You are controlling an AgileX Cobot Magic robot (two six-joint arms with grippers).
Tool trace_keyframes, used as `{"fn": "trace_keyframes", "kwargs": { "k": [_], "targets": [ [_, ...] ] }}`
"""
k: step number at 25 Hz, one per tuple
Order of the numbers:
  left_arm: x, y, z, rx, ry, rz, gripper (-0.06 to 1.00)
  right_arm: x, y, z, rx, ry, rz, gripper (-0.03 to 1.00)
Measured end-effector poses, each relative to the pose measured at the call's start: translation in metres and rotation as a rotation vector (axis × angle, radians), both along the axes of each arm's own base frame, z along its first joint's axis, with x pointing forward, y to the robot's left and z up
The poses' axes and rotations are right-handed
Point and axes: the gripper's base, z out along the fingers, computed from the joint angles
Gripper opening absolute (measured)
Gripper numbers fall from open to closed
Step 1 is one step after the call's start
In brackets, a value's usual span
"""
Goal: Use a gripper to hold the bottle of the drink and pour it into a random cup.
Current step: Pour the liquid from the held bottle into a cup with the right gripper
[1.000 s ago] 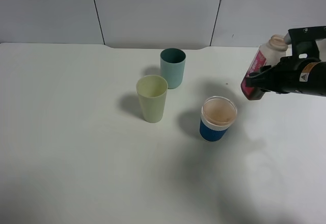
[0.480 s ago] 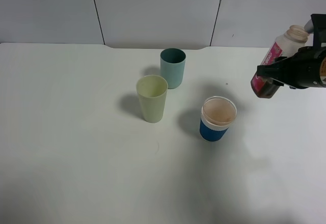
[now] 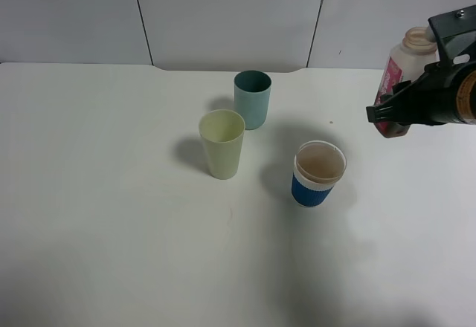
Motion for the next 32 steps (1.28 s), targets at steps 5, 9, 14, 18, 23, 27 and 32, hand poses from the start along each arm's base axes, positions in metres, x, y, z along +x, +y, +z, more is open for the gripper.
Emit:
{"fn": "trace_keyframes", "kwargs": {
  "k": [5,9,14,18,23,27,32],
  "targets": [
    [0.000,0.000,0.000,0.000,0.000,0.000,0.93,-0.004,0.009,0.002,-0.124,-0.030,0.020,0.37],
    [0.000,0.000,0.000,0.000,0.000,0.000,0.93,-0.007,0.017,0.004,-0.199,-0.060,0.044,0.37],
    [0.000,0.000,0.000,0.000,0.000,0.000,0.93,-0.012,0.027,0.006,-0.322,-0.098,0.088,0.37],
    [0.000,0.000,0.000,0.000,0.000,0.000,0.93,-0.011,0.034,-0.003,-0.472,-0.080,0.123,0.37],
    [0.000,0.000,0.000,0.000,0.000,0.000,0.93,-0.011,0.045,-0.015,-0.581,-0.059,0.186,0.37],
    [0.000,0.000,0.000,0.000,0.000,0.000,0.93,-0.009,0.048,-0.018,-0.635,-0.066,0.226,0.37],
    [0.000,0.000,0.000,0.000,0.000,0.000,0.93,-0.007,0.049,-0.014,-0.772,-0.110,0.330,0.37]
  ]
}}
